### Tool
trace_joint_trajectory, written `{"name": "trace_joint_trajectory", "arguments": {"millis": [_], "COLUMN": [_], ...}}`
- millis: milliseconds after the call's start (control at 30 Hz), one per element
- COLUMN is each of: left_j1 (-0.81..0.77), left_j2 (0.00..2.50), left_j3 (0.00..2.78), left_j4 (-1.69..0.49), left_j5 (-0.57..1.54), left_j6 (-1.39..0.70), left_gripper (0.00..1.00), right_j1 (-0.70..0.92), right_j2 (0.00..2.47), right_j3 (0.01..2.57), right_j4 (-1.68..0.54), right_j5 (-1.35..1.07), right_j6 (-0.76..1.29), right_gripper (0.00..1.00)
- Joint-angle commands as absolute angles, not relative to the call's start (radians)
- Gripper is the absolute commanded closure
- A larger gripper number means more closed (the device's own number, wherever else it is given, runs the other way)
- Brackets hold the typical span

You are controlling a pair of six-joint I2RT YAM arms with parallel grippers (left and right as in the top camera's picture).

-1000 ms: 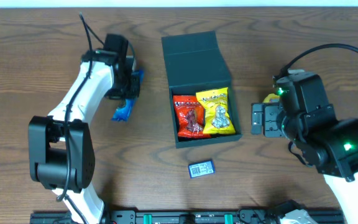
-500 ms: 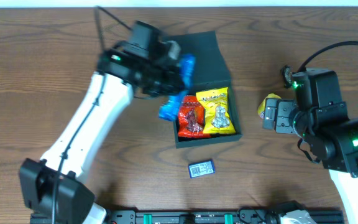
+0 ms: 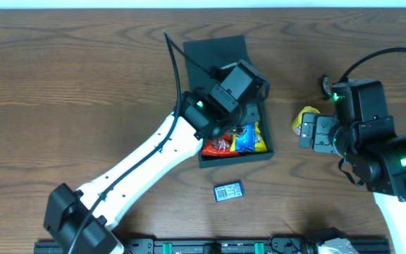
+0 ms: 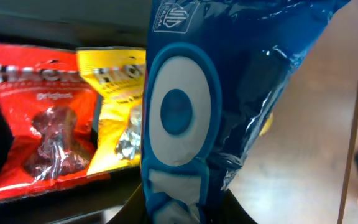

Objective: Pack container
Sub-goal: 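Lower the Oreo pack into the box's right side and release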

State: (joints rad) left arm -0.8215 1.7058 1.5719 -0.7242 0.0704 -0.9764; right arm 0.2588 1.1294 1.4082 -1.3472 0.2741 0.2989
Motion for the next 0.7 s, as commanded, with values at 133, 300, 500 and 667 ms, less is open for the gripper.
{"name": "trace_joint_trajectory", "arguments": {"millis": [133,300,500,667], "left_j1": [-0.819,-0.819,-0.82,-0.822], "left_j2": [1.837,1.916,1.969,1.991], "left_j3": [1.591,1.591,1.591,1.591], "left_j4": [-0.661,-0.588,-0.578,-0.571], "left_j5": [0.01,0.058,0.092,0.106], "left_j6": [-1.152,-1.157,-1.161,-1.161], "left_gripper": [0.94,0.94,0.94,0.94], "right_j1": [0.252,0.252,0.252,0.252], "right_j2": [1.121,1.121,1.121,1.121], "right_j3": [1.411,1.411,1.411,1.411], "right_j4": [-1.354,-1.354,-1.354,-1.354], "right_j5": [0.292,0.292,0.292,0.291], "right_j6": [0.282,0.282,0.283,0.283], "right_gripper": [0.01,0.01,0.01,0.01]}}
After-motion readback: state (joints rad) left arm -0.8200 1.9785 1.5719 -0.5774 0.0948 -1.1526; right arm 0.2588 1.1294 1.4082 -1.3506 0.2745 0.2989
